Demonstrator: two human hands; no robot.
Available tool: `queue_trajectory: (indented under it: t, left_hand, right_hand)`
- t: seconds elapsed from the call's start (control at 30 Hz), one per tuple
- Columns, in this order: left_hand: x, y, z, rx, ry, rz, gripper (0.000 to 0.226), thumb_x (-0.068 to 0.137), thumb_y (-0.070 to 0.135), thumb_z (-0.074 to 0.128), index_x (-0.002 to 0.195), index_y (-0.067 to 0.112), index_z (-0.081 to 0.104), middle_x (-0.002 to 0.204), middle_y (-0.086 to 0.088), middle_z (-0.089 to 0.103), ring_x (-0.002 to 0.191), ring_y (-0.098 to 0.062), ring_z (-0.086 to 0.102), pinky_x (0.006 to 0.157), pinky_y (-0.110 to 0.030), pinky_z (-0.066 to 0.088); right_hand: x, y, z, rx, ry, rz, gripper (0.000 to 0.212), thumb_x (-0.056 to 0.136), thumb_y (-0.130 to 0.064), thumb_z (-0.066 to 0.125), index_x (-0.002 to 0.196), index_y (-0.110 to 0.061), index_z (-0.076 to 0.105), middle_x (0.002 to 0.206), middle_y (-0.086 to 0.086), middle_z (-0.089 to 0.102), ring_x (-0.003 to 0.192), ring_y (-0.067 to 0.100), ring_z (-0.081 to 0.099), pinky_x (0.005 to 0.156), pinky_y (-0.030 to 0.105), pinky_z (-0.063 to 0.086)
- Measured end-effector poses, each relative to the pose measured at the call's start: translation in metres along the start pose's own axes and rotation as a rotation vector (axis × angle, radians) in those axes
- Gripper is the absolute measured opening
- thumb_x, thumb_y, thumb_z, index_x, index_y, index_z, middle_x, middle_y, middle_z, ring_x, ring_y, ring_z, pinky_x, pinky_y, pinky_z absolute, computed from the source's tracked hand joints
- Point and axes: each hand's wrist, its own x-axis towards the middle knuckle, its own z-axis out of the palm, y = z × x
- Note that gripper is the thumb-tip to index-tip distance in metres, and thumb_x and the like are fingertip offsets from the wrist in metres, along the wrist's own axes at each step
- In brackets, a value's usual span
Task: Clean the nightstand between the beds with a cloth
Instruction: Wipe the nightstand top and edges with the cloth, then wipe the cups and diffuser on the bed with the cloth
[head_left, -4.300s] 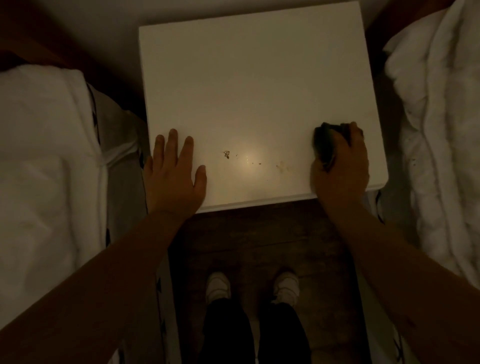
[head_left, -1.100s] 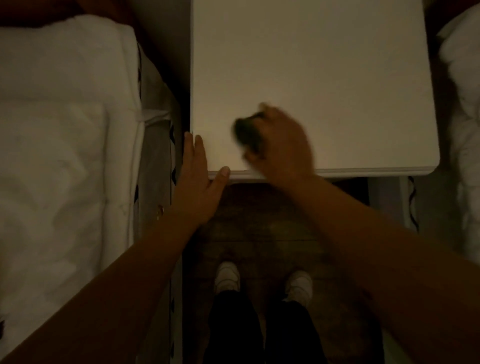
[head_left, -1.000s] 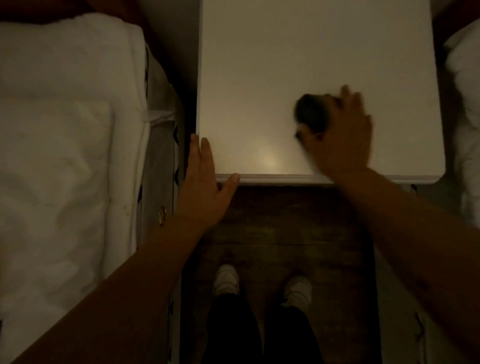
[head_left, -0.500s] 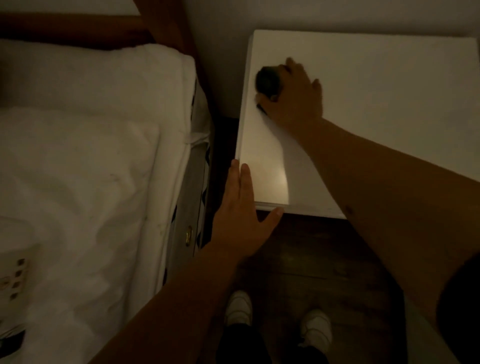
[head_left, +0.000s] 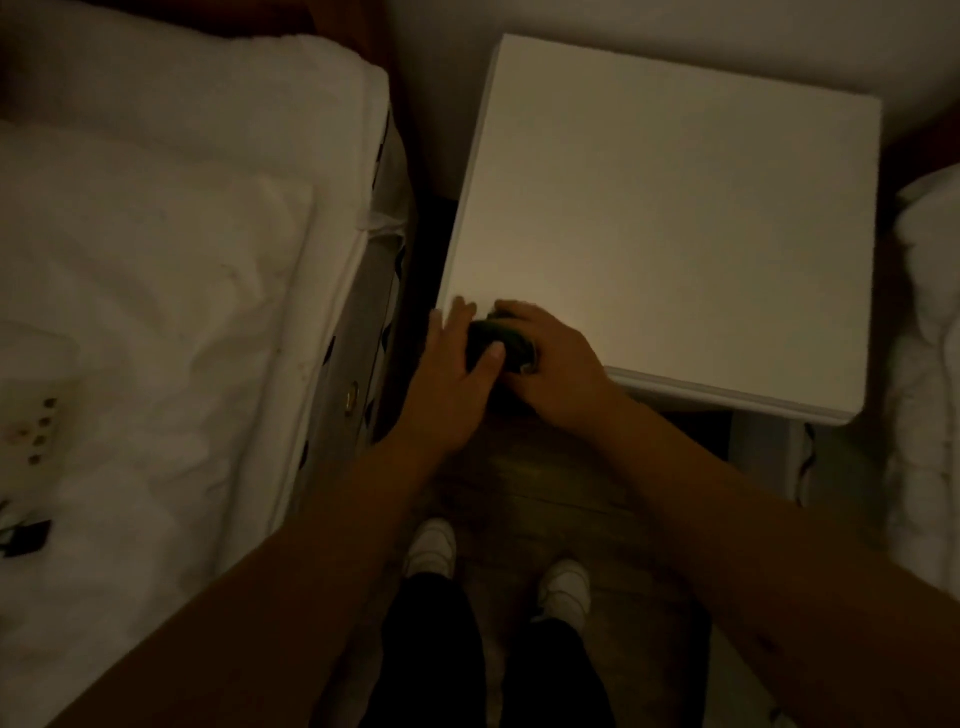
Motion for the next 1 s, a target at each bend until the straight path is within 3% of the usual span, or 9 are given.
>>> queue_trajectory:
  t: [0.1, 0.17, 0.37, 0.57, 0.67, 0.73, 0.8, 0.87, 1.0]
  left_hand:
    - [-0.031, 0.000, 0.012, -0.107, -0.011, -0.032, 0.058, 0.093, 0.051, 0.046, 0.145, 0.028, 0.036, 0.148, -0.001, 0.040, 0.132, -0.011, 0.041, 0.113, -0.036, 0.033]
    - [-0.047, -0.001, 0.014, -0.232, -0.026, -0.065, 0.047, 0.093, 0.042, 0.056, 0.137, 0.032, 0.043, 0.128, 0.011, 0.055, 0.116, 0.001, 0.052, 0.105, -0.034, 0.043]
    - [-0.080, -0.007, -0.027, -0.231, -0.071, -0.109, 0.034, 0.089, 0.026, 0.068, 0.119, 0.036, 0.056, 0.109, 0.015, 0.063, 0.101, -0.001, 0.061, 0.081, -0.016, 0.053]
    - [-0.127, 0.000, -0.090, -0.408, -0.020, -0.155, 0.024, 0.093, 0.007, 0.058, 0.105, 0.028, 0.059, 0.102, -0.005, 0.068, 0.092, -0.018, 0.069, 0.082, -0.036, 0.057]
    - [-0.170, 0.002, -0.116, -0.627, 0.019, -0.129, 0.024, 0.089, 0.004, 0.057, 0.107, 0.019, 0.060, 0.100, -0.006, 0.070, 0.094, -0.025, 0.069, 0.085, -0.042, 0.055]
    - [-0.197, -0.001, -0.129, -0.764, 0.050, -0.080, 0.023, 0.088, 0.002, 0.057, 0.108, 0.014, 0.059, 0.094, -0.002, 0.072, 0.087, -0.020, 0.070, 0.078, -0.034, 0.058]
    - [-0.228, -0.010, -0.139, -0.868, 0.129, -0.046, 0.025, 0.087, 0.002, 0.058, 0.110, 0.012, 0.057, 0.094, -0.004, 0.071, 0.086, -0.020, 0.069, 0.077, -0.033, 0.058]
    - [-0.257, -0.025, -0.149, -0.956, 0.252, -0.018, 0.029, 0.085, 0.005, 0.054, 0.113, 0.014, 0.054, 0.098, -0.007, 0.071, 0.089, -0.024, 0.069, 0.078, -0.037, 0.057]
    - [-0.303, -0.052, -0.164, -0.956, 0.508, -0.062, 0.029, 0.087, 0.013, 0.054, 0.115, 0.021, 0.054, 0.107, -0.006, 0.070, 0.097, -0.028, 0.068, 0.077, -0.039, 0.056]
  right_hand:
    - [-0.033, -0.010, -0.002, 0.259, 0.048, 0.148, 0.040, 0.086, -0.009, 0.068, 0.125, -0.013, 0.060, 0.124, 0.003, 0.062, 0.115, 0.010, 0.055, 0.096, 0.009, 0.039]
    - [-0.044, -0.016, -0.001, 0.437, 0.071, 0.295, 0.030, 0.084, -0.009, 0.070, 0.112, -0.020, 0.065, 0.111, 0.000, 0.067, 0.104, 0.013, 0.062, 0.091, 0.021, 0.050]
    - [-0.045, -0.043, -0.010, 0.736, 0.059, 0.409, 0.032, 0.075, -0.001, 0.075, 0.102, -0.014, 0.064, 0.095, 0.008, 0.071, 0.088, 0.022, 0.070, 0.069, 0.028, 0.057]
    - [-0.038, -0.087, 0.007, 0.736, -0.067, 0.502, 0.043, 0.082, -0.006, 0.069, 0.116, -0.028, 0.053, 0.112, 0.004, 0.055, 0.091, 0.027, 0.064, 0.056, 0.031, 0.056]
    - [-0.041, -0.119, 0.032, 0.467, -0.198, 0.350, 0.048, 0.087, -0.010, 0.067, 0.127, -0.031, 0.051, 0.131, 0.000, 0.052, 0.115, 0.022, 0.055, 0.072, 0.025, 0.055]
    - [-0.043, -0.139, 0.045, 0.189, -0.373, 0.112, 0.055, 0.090, -0.010, 0.061, 0.135, -0.037, 0.045, 0.152, -0.006, 0.031, 0.137, 0.009, 0.028, 0.104, 0.024, 0.035]
    - [-0.051, -0.162, 0.064, 0.203, -0.546, 0.017, 0.051, 0.094, -0.014, 0.056, 0.135, -0.042, 0.045, 0.156, -0.014, 0.021, 0.141, 0.000, 0.013, 0.115, 0.032, 0.016]
    - [-0.062, -0.188, 0.089, 0.483, -0.681, 0.069, 0.042, 0.090, -0.033, 0.058, 0.132, -0.034, 0.050, 0.152, -0.006, 0.037, 0.142, 0.011, 0.026, 0.117, 0.044, 0.021]
    - [-0.086, -0.219, 0.146, 0.580, -0.837, 0.075, 0.093, 0.061, -0.063, 0.078, 0.140, -0.033, 0.040, 0.140, -0.001, 0.051, 0.126, 0.021, 0.052, 0.095, 0.045, 0.050]
